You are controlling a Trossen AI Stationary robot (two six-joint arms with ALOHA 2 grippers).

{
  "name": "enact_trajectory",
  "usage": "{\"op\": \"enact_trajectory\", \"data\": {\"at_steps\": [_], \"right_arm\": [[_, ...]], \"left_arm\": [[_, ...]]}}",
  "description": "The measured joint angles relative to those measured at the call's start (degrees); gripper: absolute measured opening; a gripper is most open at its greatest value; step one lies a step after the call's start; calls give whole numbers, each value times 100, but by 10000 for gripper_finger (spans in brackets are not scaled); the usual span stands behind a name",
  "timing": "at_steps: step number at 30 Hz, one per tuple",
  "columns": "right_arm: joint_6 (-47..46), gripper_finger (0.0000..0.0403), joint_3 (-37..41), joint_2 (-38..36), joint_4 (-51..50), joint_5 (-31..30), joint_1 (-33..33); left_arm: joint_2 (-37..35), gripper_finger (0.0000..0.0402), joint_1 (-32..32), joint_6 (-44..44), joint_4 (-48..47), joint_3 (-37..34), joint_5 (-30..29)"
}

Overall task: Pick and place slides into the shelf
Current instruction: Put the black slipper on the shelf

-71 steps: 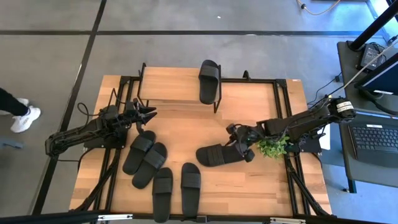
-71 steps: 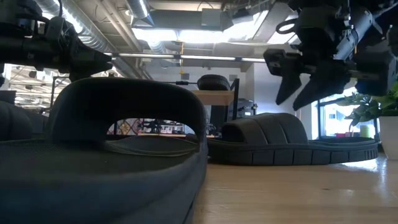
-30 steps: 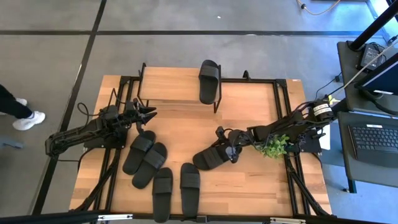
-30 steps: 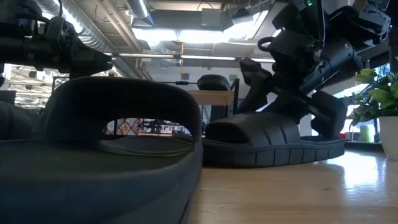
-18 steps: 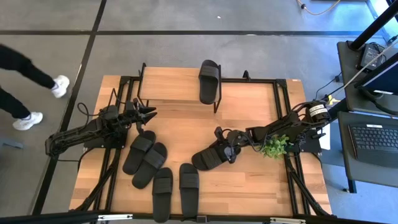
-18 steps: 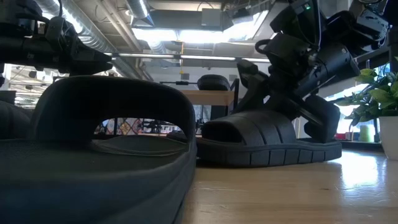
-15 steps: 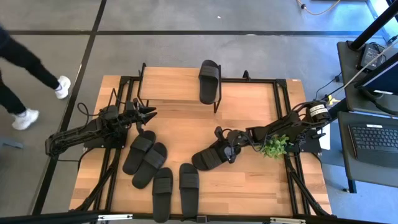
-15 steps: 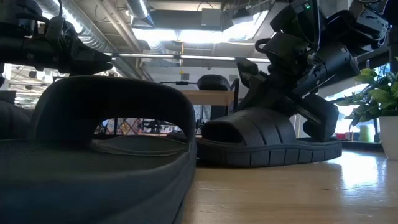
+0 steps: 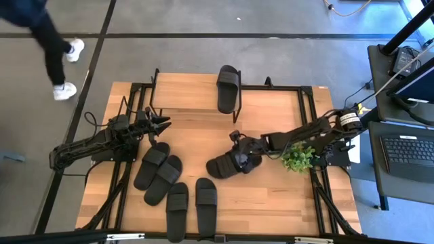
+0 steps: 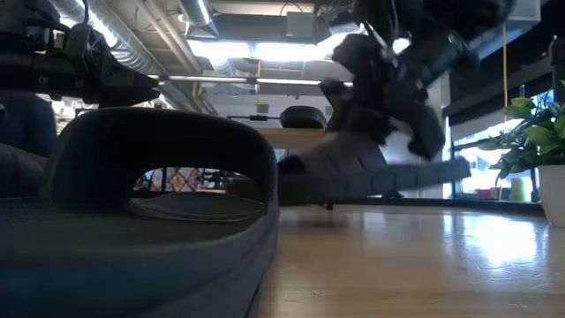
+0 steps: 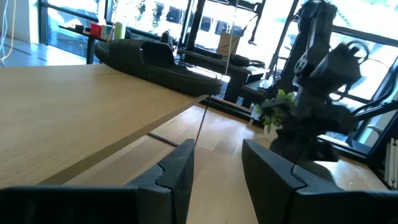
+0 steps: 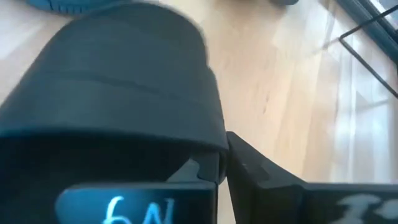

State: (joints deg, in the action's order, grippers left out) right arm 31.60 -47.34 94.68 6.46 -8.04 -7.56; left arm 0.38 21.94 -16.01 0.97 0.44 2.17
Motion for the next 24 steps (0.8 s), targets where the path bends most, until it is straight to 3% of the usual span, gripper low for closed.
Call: {"op": "enact_trajectory", "data": {"at_steps": [12,18,24], "right_arm": [[-1147,15,-3137,-94,-3138,-54,422],[-1939,15,-4644,-110,-3540,-1135,685],[-2342,15,-5548,-12,-3342,-2214,998]], "left_arm": [[2,128,-1,2,0,1,0],[2,128,1,4,0,1,-2],[2,128,0,8,-10,1,-157]]}}
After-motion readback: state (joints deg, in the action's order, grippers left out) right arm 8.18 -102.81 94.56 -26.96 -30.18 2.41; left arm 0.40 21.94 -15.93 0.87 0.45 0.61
